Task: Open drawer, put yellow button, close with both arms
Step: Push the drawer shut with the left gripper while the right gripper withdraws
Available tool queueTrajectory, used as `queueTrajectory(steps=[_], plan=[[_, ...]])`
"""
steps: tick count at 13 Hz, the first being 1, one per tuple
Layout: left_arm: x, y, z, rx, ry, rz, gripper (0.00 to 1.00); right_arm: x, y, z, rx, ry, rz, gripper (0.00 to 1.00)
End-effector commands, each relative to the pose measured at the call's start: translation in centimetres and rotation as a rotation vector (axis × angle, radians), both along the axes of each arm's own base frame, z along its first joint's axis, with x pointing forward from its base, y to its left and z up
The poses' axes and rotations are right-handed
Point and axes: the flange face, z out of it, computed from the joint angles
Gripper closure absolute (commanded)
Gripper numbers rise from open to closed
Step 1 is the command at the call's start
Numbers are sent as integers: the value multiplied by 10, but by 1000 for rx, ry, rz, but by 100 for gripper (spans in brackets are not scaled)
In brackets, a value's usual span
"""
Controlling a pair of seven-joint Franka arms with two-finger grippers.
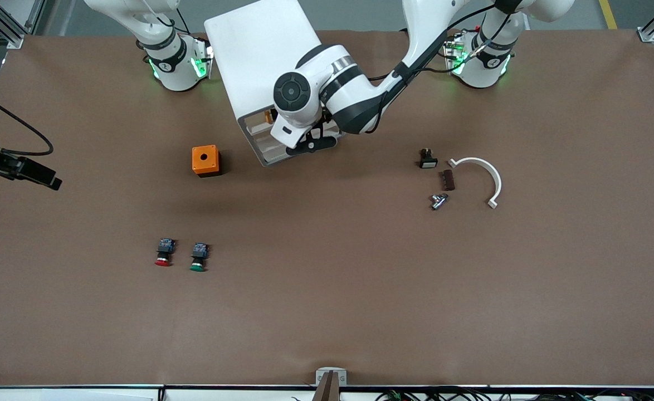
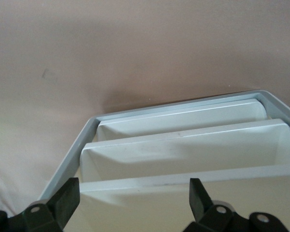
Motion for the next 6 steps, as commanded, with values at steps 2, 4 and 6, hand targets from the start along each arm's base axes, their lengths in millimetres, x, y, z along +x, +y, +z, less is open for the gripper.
queueTrajectory(steps=[2, 4, 6], plan=[[57, 41, 13, 18, -28, 130, 0, -43, -18, 17, -25, -28, 39, 0], [107, 78, 30, 23, -103, 188, 0, -58, -22, 22, -26, -49, 31, 0], [131, 101, 35, 73, -192, 182, 0, -68, -23, 29, -25, -60, 28, 0]])
